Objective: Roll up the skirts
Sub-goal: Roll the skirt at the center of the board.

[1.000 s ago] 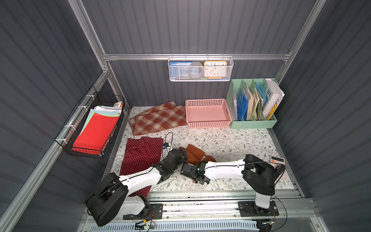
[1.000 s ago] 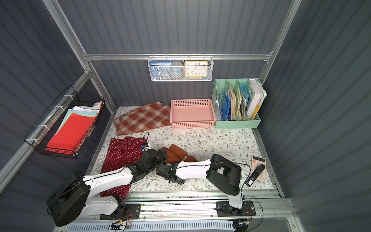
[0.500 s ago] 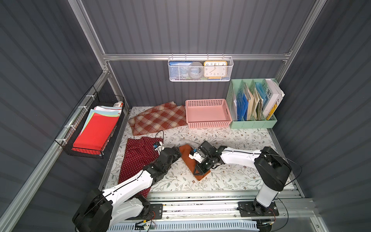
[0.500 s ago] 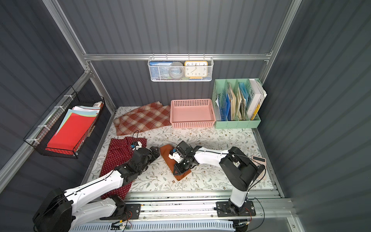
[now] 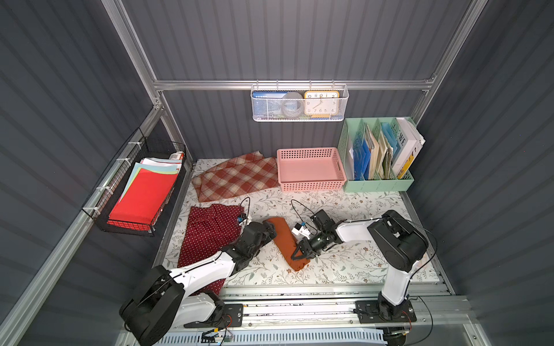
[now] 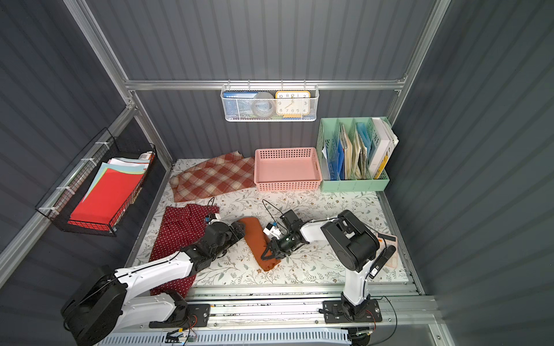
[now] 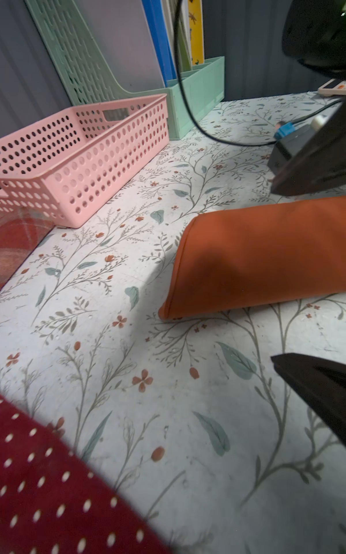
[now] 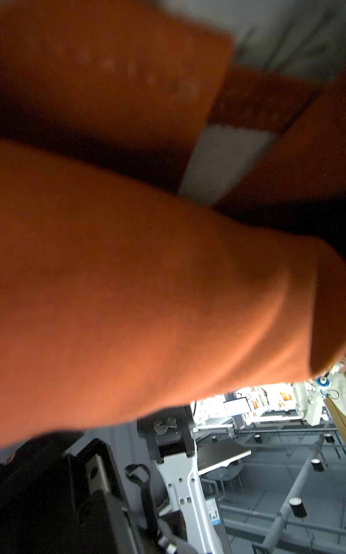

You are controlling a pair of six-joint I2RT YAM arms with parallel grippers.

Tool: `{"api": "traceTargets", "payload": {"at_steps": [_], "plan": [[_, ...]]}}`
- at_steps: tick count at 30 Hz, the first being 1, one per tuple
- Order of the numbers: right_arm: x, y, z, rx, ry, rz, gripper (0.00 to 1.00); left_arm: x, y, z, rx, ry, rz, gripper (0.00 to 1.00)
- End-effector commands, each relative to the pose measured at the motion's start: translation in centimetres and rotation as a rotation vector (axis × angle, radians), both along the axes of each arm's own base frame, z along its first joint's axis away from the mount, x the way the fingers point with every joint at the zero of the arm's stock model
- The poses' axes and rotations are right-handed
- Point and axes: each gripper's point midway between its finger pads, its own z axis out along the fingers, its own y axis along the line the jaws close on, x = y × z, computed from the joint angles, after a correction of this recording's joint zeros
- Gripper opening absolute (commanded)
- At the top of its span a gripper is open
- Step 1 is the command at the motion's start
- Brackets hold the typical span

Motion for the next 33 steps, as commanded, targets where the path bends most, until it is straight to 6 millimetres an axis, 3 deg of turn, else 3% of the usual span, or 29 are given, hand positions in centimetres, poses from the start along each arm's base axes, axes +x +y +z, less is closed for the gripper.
{"api": "traceTargets", "payload": {"at_steps": [1,9,15,20,24,26,30,33], "plan": [[-1.0,-3.5,-5.7,-0.227,0.131,-0.107,0.05,-0.4,-1.8,0.0,-0.062,-0.014,-0.040,0.88],[-0.1,-3.9,-6.0,-0.230,0.190,-0.146,0.05,-2.3,-5.7,-1.2,-0.119,0.011,-0.115,0.91],[0.2,-4.2,-6.3,-0.217,0.239,-0.164,0.05,-3.5,-6.2,-4.1,-0.112,0.068,-0.109,0.81],[0.3,-4.2,-6.4,-0.214,0.244,-0.169,0.05,-3.5,-6.4,-5.3,-0.068,0.073,-0.095,0.76],[0.4,-4.2,-6.4,-0.206,0.246,-0.174,0.04,-3.1,-7.8,-6.0,-0.085,0.052,-0.133,0.73],[0.5,-4.2,-6.4,-0.203,0.252,-0.181,0.04,-3.2,-8.5,-6.7,-0.097,0.059,-0.154,0.65],[0.8,-4.3,-6.6,-0.200,0.256,-0.195,0.04,-3.9,-9.0,-8.0,-0.113,0.070,-0.185,0.30],[1.0,-4.3,-6.6,-0.198,0.256,-0.200,0.04,-4.0,-9.3,-8.0,-0.115,0.057,-0.203,0.26]]}}
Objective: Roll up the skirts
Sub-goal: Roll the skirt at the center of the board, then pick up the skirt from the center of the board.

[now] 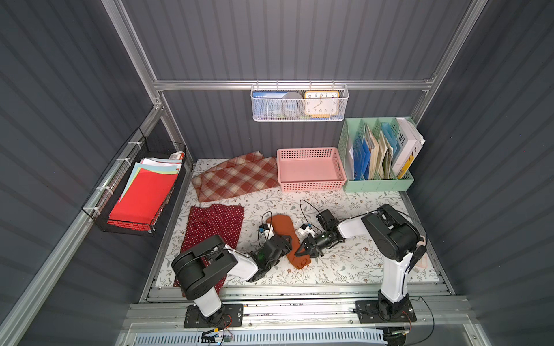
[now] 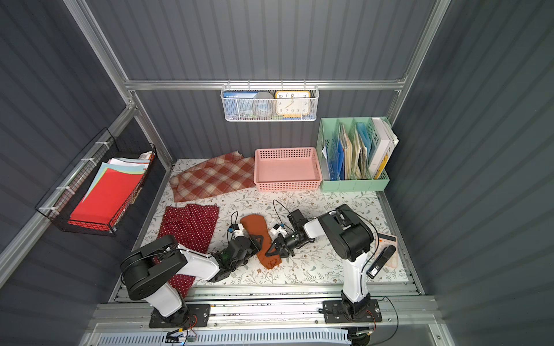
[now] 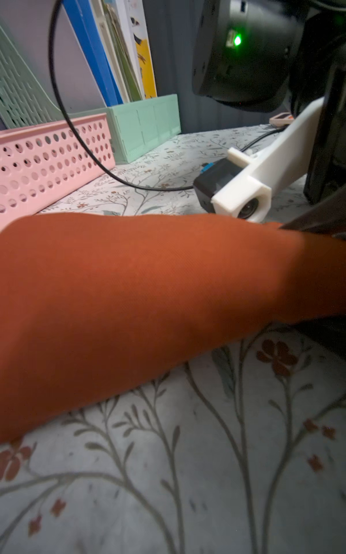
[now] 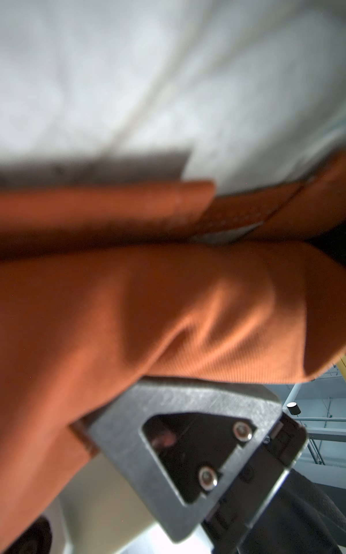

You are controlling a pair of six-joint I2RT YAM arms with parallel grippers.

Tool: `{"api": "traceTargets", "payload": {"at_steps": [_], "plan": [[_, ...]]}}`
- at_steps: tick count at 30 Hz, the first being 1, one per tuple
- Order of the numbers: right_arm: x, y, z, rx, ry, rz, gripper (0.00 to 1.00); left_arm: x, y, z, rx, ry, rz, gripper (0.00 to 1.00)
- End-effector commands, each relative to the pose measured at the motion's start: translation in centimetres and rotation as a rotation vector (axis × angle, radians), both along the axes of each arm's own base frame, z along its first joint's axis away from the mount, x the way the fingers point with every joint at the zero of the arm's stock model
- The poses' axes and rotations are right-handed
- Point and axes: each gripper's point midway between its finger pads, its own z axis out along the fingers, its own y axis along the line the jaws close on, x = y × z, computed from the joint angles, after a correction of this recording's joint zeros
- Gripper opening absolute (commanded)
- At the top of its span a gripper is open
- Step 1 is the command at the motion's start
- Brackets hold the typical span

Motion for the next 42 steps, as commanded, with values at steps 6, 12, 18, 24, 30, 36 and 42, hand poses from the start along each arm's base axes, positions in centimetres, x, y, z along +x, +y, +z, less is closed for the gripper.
{"api": "traceTargets", "payload": {"at_steps": [6,12,18,24,30,36,42], "plan": [[-0.1,-2.9,-6.1,-0.254,0.042,-0.087,0.03,-2.1,-2.3,-1.3,-0.007,0.017,-0.153,0.61],[-0.1,-3.0,-6.2,-0.256,0.040,-0.090,0.03,-3.0,-3.1,-2.3,-0.031,0.040,-0.198,0.55],[0.0,-3.0,-6.2,-0.259,0.037,-0.094,0.02,-3.5,-5.4,-2.2,-0.109,-0.003,-0.294,0.17],[0.3,-3.2,-5.9,-0.270,0.016,-0.107,0.09,-3.7,-6.9,-0.2,-0.196,-0.069,-0.358,0.00],[1.4,-4.7,-2.4,-0.320,-0.137,-0.181,0.44,-2.2,-6.7,1.4,0.028,-0.096,-0.390,0.00],[2.1,-10.1,2.9,-0.545,-0.353,-0.293,0.58,1.8,-5.2,1.9,0.118,-0.101,-0.370,0.00],[2.8,-14.6,8.0,-0.630,-0.487,-0.483,0.59,3.9,-5.7,1.6,0.133,-0.108,-0.387,0.00]]}}
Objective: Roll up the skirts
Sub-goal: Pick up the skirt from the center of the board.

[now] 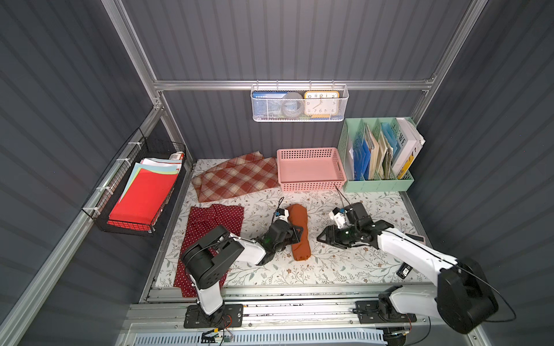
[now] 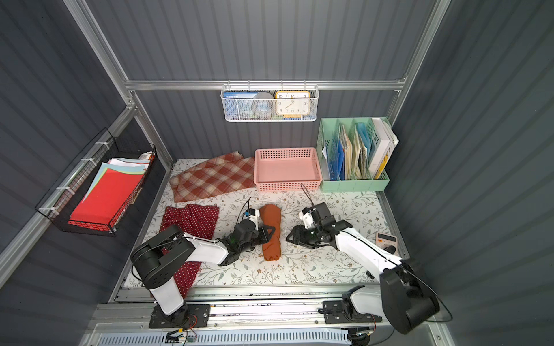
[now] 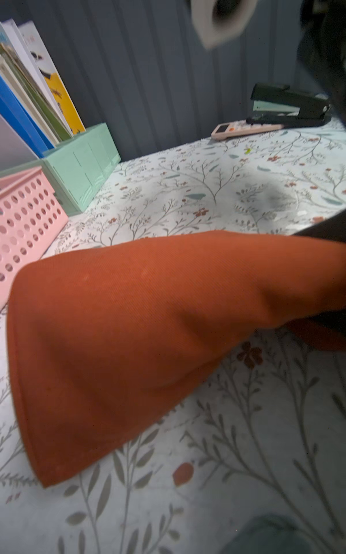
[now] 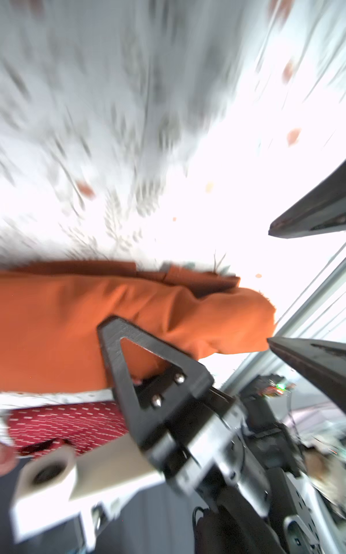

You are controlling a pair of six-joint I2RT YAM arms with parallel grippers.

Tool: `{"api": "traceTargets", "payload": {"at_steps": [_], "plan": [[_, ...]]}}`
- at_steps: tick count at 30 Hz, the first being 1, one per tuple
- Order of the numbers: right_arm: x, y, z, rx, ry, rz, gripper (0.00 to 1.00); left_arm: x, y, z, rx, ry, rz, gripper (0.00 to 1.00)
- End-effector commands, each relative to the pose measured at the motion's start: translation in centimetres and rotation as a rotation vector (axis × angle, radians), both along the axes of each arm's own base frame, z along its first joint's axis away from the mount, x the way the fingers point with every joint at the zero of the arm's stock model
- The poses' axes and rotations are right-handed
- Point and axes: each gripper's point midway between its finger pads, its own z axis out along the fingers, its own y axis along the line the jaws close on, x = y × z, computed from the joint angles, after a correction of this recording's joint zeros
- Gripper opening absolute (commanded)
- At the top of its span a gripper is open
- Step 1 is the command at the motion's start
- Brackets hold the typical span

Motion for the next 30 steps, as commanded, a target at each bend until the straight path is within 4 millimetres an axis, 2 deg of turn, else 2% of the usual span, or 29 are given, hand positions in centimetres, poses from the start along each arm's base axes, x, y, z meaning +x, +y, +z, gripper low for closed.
{"api": "traceTargets", "payload": {"at_steps": [1,4,7,10,15,16,20,25,27,30], "plan": [[-0.5,-4.3,0.5,-0.167,-0.028,-0.139,0.59,0.3,-0.9,-0.1,0.046,-0.009,-0.076,0.00],[-0.2,-6.9,1.1,-0.257,-0.092,-0.221,0.59,1.7,-2.3,3.1,0.052,-0.077,-0.114,0.00],[-0.1,-8.3,1.2,-0.279,-0.117,-0.274,0.58,3.7,-4.1,8.1,0.060,-0.182,-0.158,0.00],[0.1,-8.7,1.2,-0.256,-0.133,-0.307,0.58,6.4,-5.3,12.6,0.046,-0.270,-0.190,0.00],[0.5,-8.9,1.2,-0.244,-0.145,-0.322,0.57,11.1,-7.3,17.0,0.048,-0.379,-0.236,0.00],[0.7,-8.9,1.2,-0.242,-0.148,-0.324,0.57,12.4,-7.9,18.6,0.021,-0.414,-0.256,0.00],[1.2,-8.7,1.2,-0.222,-0.154,-0.317,0.57,17.7,-8.6,20.0,-0.088,-0.459,-0.315,0.00],[1.3,-8.0,0.7,-0.203,-0.125,-0.282,0.57,22.2,-9.6,19.6,-0.090,-0.541,-0.371,0.00],[1.5,-7.8,0.4,-0.194,-0.128,-0.279,0.57,24.0,-9.5,19.3,-0.043,-0.598,-0.370,0.00],[2.2,-7.6,0.2,-0.177,-0.145,-0.277,0.56,26.5,-8.1,18.8,-0.045,-0.661,-0.347,0.00]]}}
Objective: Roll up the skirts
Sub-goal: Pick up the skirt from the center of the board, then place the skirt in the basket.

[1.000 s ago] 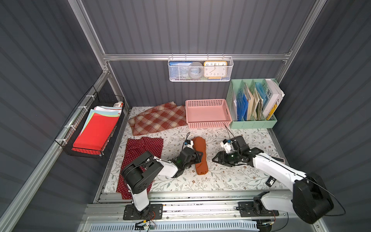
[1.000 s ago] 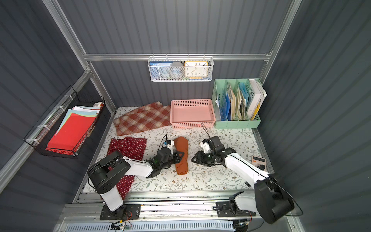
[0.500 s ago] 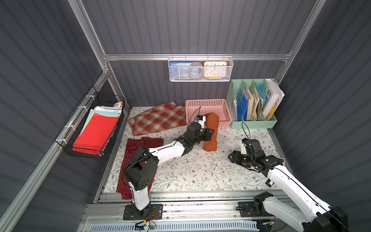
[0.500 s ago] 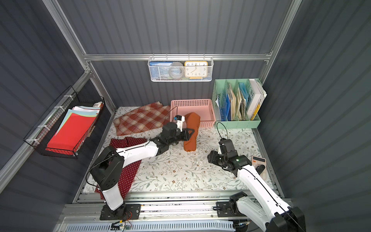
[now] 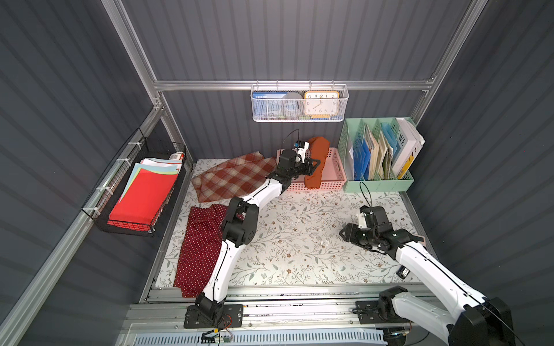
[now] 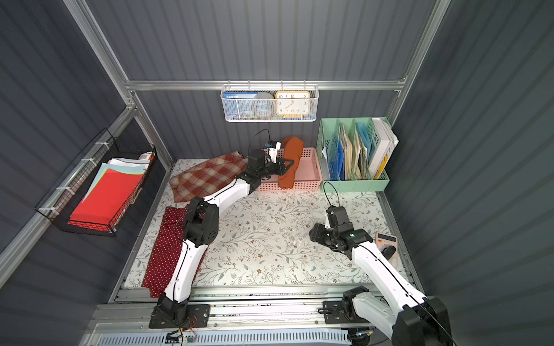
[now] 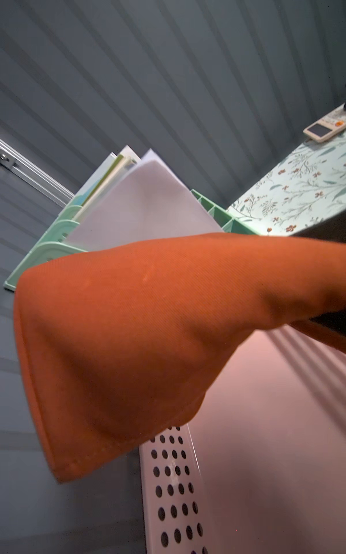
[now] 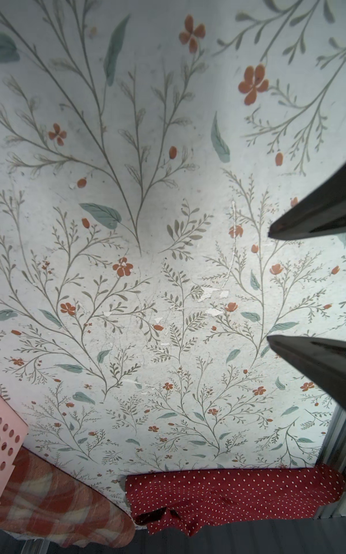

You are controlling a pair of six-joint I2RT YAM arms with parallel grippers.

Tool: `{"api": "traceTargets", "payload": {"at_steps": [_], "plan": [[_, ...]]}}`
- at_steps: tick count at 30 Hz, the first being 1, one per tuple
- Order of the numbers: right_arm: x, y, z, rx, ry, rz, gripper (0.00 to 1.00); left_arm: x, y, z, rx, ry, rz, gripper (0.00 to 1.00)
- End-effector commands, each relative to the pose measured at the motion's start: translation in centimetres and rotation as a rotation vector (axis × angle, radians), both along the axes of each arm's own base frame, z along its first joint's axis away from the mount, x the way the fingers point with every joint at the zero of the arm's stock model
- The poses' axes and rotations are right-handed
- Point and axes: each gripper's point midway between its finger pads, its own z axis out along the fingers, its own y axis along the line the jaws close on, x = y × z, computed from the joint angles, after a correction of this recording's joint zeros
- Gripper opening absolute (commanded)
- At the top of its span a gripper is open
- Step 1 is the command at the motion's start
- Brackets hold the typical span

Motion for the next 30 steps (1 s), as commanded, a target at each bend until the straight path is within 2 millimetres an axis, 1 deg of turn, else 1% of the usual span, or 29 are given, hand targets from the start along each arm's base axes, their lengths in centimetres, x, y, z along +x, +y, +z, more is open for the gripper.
{"api": "traceTargets", "payload": {"at_steps": [1,4,7,8,10,12,13,15,16,18,19,21,26,30], "plan": [[0.8,0.6,-0.2,0.023,-0.028,0.026,0.56,1.2,0.6,3.4,-0.012,-0.172,-0.036,0.00],[1.2,0.8,-1.0,0.017,-0.005,0.038,0.56,3.1,2.0,2.7,-0.016,-0.192,-0.010,0.00],[1.4,1.1,-2.0,0.020,0.018,0.057,0.56,4.3,3.5,2.6,-0.075,-0.185,-0.006,0.00],[1.3,1.5,-2.3,0.038,0.029,0.073,0.55,4.7,4.1,2.6,-0.088,-0.181,0.001,0.00],[1.5,1.6,-2.7,0.044,0.036,0.074,0.55,5.9,5.8,2.0,-0.115,-0.157,0.052,0.00],[1.8,1.7,-3.1,0.042,0.043,0.075,0.55,7.3,7.5,0.7,-0.133,-0.101,0.070,0.00],[1.9,1.7,-3.5,0.039,0.055,0.076,0.55,7.8,8.0,0.0,-0.130,-0.084,0.079,0.00],[2.2,1.8,-3.6,0.041,0.057,0.081,0.55,8.6,8.8,-2.1,-0.095,-0.036,0.112,0.00],[2.3,1.9,-3.6,0.043,0.058,0.081,0.55,8.9,9.0,-2.7,-0.079,-0.026,0.116,0.00],[2.6,2.0,-3.6,0.046,0.051,0.083,0.55,8.9,9.1,-3.2,-0.107,-0.009,0.098,0.00],[2.7,2.1,-3.7,0.046,0.052,0.084,0.55,9.1,9.1,-3.6,-0.093,-0.002,0.109,0.00],[2.9,2.2,-3.9,0.045,0.059,0.089,0.55,9.7,9.6,-5.1,-0.040,0.039,0.156,0.00],[3.1,2.1,-4.3,0.037,0.065,0.091,0.55,10.2,10.1,-8.7,-0.017,0.129,0.193,0.00],[3.2,2.3,-4.7,0.043,0.071,0.096,0.54,10.5,10.4,-10.8,0.031,0.194,0.283,0.00]]}}
